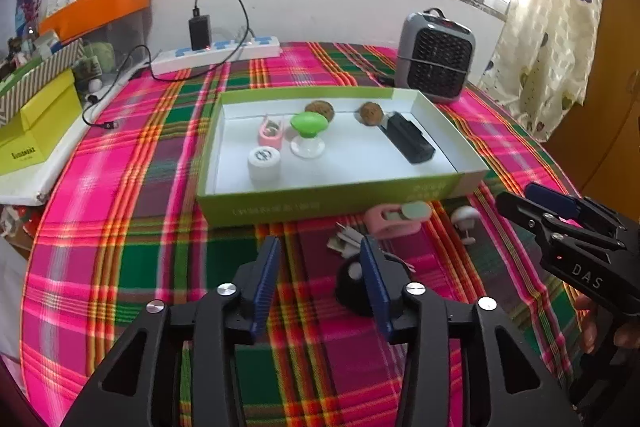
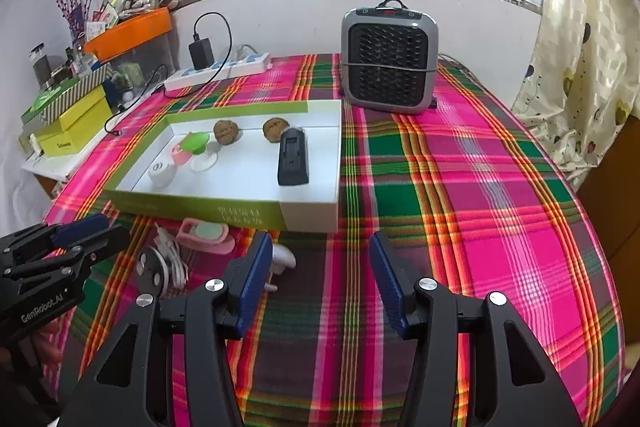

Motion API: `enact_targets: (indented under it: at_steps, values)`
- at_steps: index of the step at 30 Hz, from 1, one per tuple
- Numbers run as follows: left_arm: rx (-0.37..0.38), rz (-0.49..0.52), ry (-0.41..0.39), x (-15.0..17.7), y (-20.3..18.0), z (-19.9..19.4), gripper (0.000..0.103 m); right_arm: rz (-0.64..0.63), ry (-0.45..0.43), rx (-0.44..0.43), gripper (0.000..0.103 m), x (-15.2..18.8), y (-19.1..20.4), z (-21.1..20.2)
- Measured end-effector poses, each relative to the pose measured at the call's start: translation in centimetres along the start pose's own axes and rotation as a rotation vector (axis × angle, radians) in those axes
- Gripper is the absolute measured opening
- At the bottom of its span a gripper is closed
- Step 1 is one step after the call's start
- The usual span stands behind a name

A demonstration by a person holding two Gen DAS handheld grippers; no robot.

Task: Organize objects
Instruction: 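Withdraw both grippers from the tray toward the remaining objects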

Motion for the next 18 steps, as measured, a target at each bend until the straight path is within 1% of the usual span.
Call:
enact_targets:
  at_steps: [9,12,18]
  values:
    - [0.02,0.017,0.05,1.1,-1.7,1.0,0.043,0.004,0.01,-0.015,0.052,1.1,-0.4,-0.2]
    - [0.039,0.013,0.054,1.2,-2.1,1.1,0.043,0.006,0.009,-0.019,0.052,1.3,-0.6,-0.4]
    - [0.044,-0.01,0.087,1.7,-2.1,2.1,0.043,0.003,0.011,-0.029,0.052,1.5,-0.5,-0.4]
Point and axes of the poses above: each gripper's, at about its wrist camera, not at the fingertips, and z roughly the way its jaws point, y to its left, x to its underside, the point moved 8 cm from there along z, roughly the way its jaws point, and after that the axes turned 7 degrees about x, right-handed, at the moved point
